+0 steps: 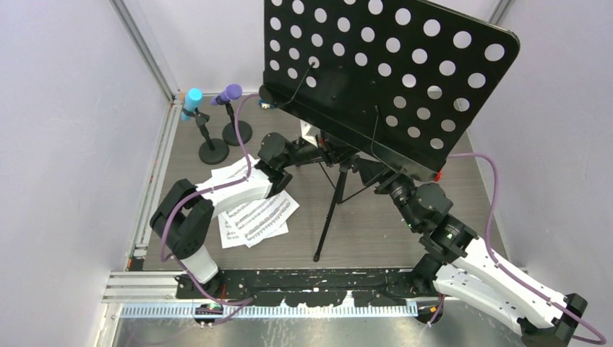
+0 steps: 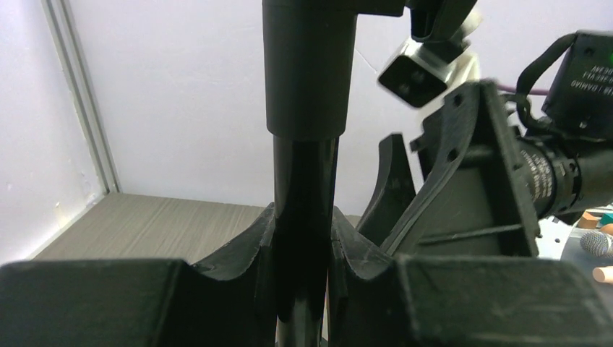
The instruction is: Pack up the instrument practice props
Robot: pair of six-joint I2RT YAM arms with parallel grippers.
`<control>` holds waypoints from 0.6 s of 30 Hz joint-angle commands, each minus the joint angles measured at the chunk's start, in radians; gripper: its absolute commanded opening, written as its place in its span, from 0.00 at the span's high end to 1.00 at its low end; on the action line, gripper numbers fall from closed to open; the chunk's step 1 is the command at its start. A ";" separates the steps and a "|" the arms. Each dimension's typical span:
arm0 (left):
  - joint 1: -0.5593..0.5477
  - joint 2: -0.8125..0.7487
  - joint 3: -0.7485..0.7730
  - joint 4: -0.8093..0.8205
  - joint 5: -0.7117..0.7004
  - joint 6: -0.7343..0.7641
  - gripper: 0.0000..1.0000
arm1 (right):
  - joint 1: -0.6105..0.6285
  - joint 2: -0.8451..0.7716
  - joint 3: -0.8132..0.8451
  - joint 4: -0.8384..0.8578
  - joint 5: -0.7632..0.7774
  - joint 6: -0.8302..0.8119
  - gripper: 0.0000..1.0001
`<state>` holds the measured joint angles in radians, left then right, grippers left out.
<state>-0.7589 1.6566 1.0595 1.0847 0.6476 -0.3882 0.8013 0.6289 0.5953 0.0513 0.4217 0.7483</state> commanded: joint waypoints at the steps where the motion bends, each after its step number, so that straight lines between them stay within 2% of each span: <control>1: 0.003 0.002 0.003 -0.102 -0.016 -0.077 1.00 | -0.003 -0.073 0.038 -0.041 0.052 -0.196 0.34; 3: 0.004 -0.001 0.003 -0.106 -0.017 -0.075 1.00 | -0.002 -0.116 0.013 -0.044 0.048 -0.255 0.26; 6: 0.004 -0.007 -0.001 -0.109 -0.019 -0.072 1.00 | -0.002 -0.194 -0.046 -0.027 -0.009 -0.332 0.22; 8: 0.005 -0.010 -0.008 -0.109 -0.020 -0.069 1.00 | -0.003 -0.230 -0.103 0.006 -0.103 -0.433 0.20; 13: 0.006 -0.024 -0.030 -0.108 -0.029 -0.066 1.00 | -0.002 -0.268 -0.210 0.103 -0.319 -0.636 0.02; 18: 0.005 -0.024 -0.033 -0.102 -0.029 -0.070 1.00 | -0.001 -0.215 -0.280 0.279 -0.364 -0.505 0.04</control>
<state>-0.7593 1.6508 1.0504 1.0847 0.6426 -0.3813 0.7994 0.3740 0.3401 0.1223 0.1509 0.2115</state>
